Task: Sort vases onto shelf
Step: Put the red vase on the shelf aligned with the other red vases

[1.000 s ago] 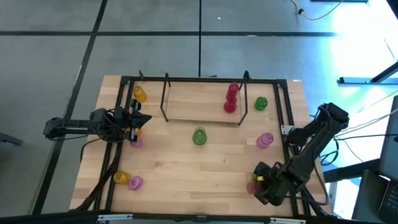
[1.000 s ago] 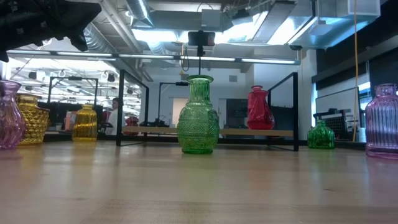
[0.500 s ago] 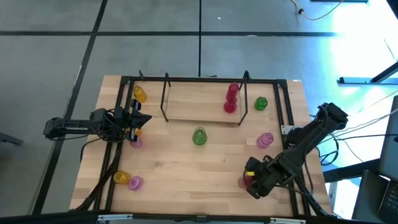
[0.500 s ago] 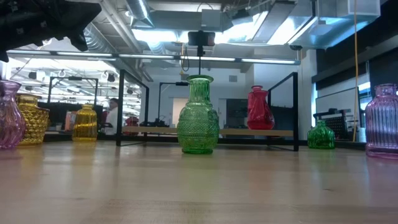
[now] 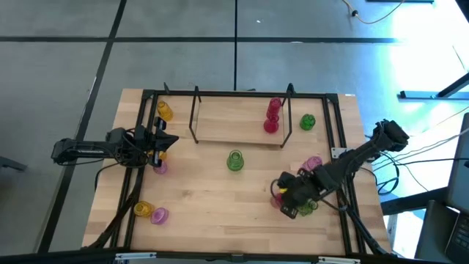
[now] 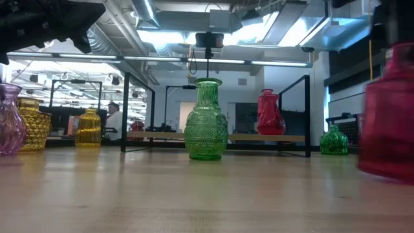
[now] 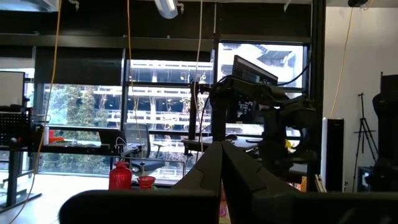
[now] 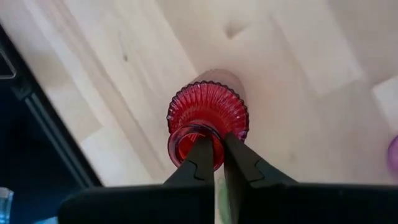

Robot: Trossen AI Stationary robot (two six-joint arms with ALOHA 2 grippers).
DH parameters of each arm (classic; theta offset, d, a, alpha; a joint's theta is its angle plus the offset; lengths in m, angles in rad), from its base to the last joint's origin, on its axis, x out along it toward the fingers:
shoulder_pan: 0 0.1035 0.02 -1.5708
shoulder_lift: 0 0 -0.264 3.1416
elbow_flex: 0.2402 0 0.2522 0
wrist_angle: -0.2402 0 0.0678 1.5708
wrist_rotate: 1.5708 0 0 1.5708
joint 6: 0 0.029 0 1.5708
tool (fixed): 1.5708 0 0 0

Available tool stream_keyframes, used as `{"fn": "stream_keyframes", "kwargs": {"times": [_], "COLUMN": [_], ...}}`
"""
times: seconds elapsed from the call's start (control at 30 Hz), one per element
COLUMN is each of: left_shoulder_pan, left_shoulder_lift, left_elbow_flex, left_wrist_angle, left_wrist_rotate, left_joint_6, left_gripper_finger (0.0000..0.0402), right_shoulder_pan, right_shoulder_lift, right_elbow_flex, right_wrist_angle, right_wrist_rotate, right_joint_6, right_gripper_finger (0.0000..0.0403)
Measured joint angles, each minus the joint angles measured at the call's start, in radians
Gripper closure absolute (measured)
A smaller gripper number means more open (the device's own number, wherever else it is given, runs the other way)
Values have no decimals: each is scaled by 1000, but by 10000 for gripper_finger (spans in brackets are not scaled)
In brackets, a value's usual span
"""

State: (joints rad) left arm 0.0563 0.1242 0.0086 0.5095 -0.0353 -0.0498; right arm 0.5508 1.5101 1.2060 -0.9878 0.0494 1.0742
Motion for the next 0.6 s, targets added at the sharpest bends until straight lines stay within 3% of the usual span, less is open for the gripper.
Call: {"fn": "stream_keyframes", "kwargs": {"times": [0.33, 0.6], "left_shoulder_pan": [0, 0], "left_shoulder_lift": [0, 0], "left_elbow_flex": [0, 0], "left_wrist_angle": [0, 0], "left_wrist_rotate": [0, 0], "left_joint_6": [0, 0], "left_gripper_finger": [400, 400], "right_shoulder_pan": [-155, -258], "right_shoulder_lift": [0, 0], "right_elbow_flex": [20, 159], "right_wrist_angle": [-17, -58], "right_wrist_rotate": [-7, 39], "right_joint_6": [-198, -356], "right_gripper_finger": [403, 403]}}
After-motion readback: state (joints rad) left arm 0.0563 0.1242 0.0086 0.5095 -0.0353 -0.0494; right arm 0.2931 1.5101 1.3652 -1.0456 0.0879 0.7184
